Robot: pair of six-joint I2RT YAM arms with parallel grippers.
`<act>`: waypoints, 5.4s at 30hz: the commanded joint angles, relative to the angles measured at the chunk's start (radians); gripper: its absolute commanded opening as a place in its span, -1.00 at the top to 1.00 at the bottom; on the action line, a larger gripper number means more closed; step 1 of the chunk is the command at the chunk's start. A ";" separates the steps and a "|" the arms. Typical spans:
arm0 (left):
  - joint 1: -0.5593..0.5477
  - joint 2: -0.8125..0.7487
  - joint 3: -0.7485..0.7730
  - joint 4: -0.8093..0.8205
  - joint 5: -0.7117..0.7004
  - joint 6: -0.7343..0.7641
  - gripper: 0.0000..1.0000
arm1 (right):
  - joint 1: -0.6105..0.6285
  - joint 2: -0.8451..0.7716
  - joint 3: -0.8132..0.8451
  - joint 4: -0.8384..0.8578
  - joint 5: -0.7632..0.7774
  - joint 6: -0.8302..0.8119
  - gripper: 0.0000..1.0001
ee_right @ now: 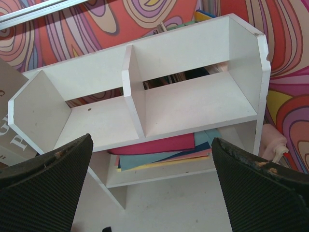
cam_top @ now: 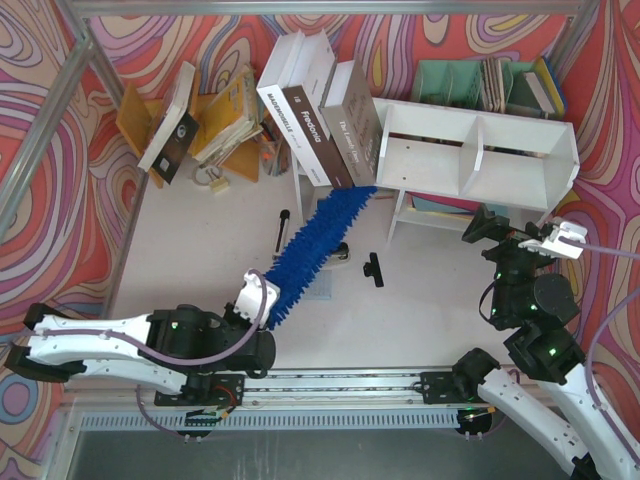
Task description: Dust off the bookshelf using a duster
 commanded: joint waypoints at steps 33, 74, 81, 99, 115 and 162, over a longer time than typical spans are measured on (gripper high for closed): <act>0.209 0.397 0.054 0.603 -0.031 0.225 1.00 | -0.004 -0.014 0.009 0.005 0.012 0.006 -0.97; 0.251 0.107 -0.174 0.358 -0.185 -0.085 1.00 | -0.004 -0.010 0.006 0.003 -0.009 0.013 -0.97; 0.289 0.182 -0.244 0.450 -0.102 -0.105 1.00 | -0.004 -0.021 0.005 0.002 -0.009 0.009 -0.97; 0.396 0.212 -0.262 0.481 0.021 -0.029 1.00 | -0.004 -0.025 0.004 0.004 -0.004 0.007 -0.97; 0.399 0.066 -0.217 0.457 -0.075 0.046 1.00 | -0.004 -0.017 0.005 0.005 -0.005 0.009 -0.98; 0.339 0.352 0.055 0.702 0.077 0.248 1.00 | -0.004 -0.029 0.004 0.003 -0.005 0.006 -0.97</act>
